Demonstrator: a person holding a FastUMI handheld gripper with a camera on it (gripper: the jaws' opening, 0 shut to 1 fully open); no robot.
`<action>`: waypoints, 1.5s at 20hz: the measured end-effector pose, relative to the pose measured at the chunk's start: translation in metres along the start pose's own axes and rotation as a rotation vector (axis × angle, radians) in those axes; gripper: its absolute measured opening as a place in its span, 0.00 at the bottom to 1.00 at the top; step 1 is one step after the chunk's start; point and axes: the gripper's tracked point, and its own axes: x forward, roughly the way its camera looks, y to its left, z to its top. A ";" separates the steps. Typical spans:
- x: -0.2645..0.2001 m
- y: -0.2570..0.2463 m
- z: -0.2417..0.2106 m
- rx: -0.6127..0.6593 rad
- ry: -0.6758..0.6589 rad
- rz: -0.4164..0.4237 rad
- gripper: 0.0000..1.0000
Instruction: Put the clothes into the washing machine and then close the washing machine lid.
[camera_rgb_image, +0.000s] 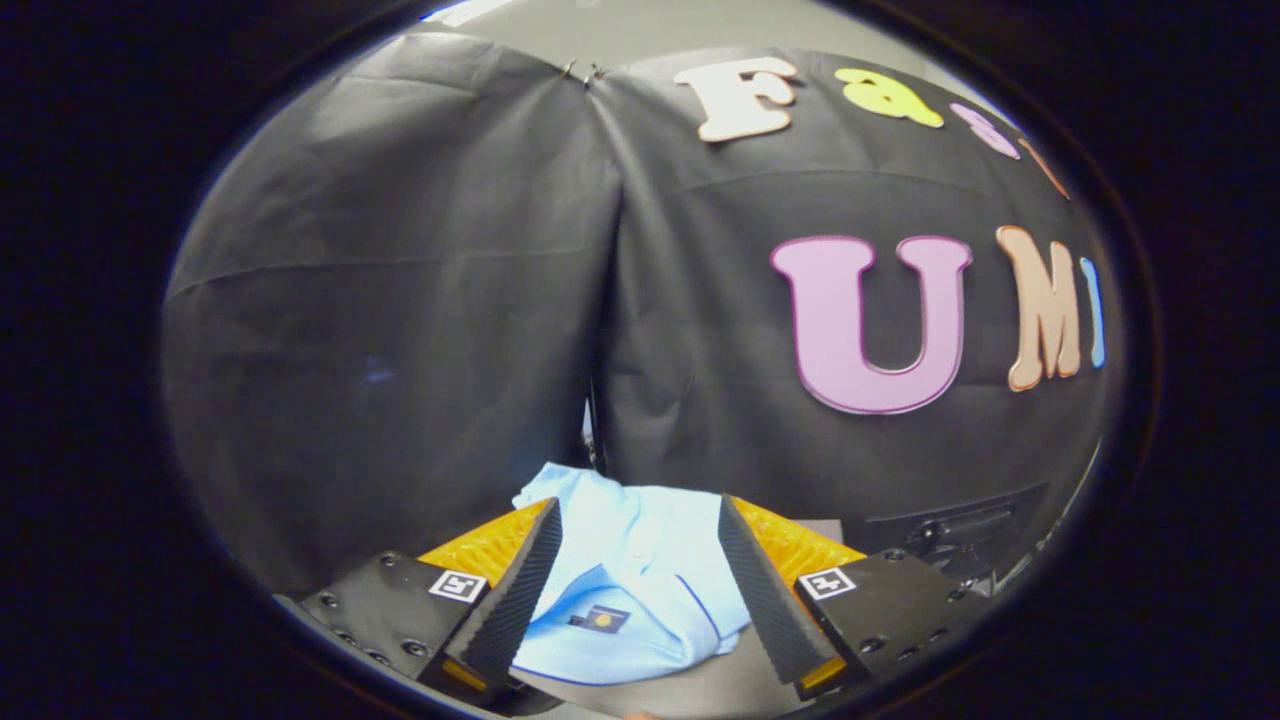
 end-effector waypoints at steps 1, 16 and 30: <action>0.013 0.002 -0.004 -0.012 0.038 -0.006 0.97; 0.093 0.000 -0.110 -0.081 0.455 -0.059 0.89; 0.084 -0.019 -0.100 -0.028 0.387 -0.078 0.01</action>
